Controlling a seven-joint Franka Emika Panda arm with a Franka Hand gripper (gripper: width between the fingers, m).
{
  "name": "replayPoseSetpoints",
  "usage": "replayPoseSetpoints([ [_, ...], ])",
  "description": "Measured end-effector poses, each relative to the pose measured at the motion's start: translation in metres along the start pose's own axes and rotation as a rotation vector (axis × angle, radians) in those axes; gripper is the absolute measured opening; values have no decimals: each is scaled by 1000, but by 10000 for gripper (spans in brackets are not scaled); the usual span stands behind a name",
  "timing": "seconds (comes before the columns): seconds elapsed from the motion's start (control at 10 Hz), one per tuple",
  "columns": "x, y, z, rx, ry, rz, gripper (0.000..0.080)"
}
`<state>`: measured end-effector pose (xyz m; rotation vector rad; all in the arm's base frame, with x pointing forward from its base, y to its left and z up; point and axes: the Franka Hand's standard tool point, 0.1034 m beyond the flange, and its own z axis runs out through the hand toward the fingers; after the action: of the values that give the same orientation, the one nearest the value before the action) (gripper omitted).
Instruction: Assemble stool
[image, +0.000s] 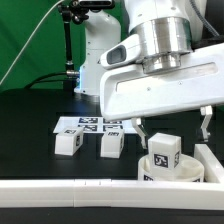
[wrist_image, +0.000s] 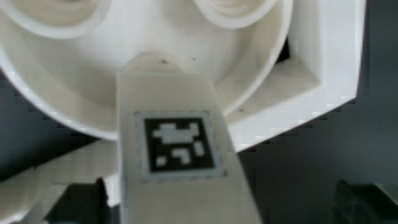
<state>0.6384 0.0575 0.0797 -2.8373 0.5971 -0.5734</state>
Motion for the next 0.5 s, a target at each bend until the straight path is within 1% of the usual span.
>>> replayPoseSetpoints([
  [0.1, 5, 9, -10, -5, 1, -28, 638],
  [0.2, 13, 27, -21, -14, 0, -76, 648],
  [0.3, 21, 42, -28, -22, 6, -109, 648],
  [0.4, 32, 67, -37, -36, 1, -147, 649],
  [0.5, 38, 84, -41, -45, -2, -162, 649],
])
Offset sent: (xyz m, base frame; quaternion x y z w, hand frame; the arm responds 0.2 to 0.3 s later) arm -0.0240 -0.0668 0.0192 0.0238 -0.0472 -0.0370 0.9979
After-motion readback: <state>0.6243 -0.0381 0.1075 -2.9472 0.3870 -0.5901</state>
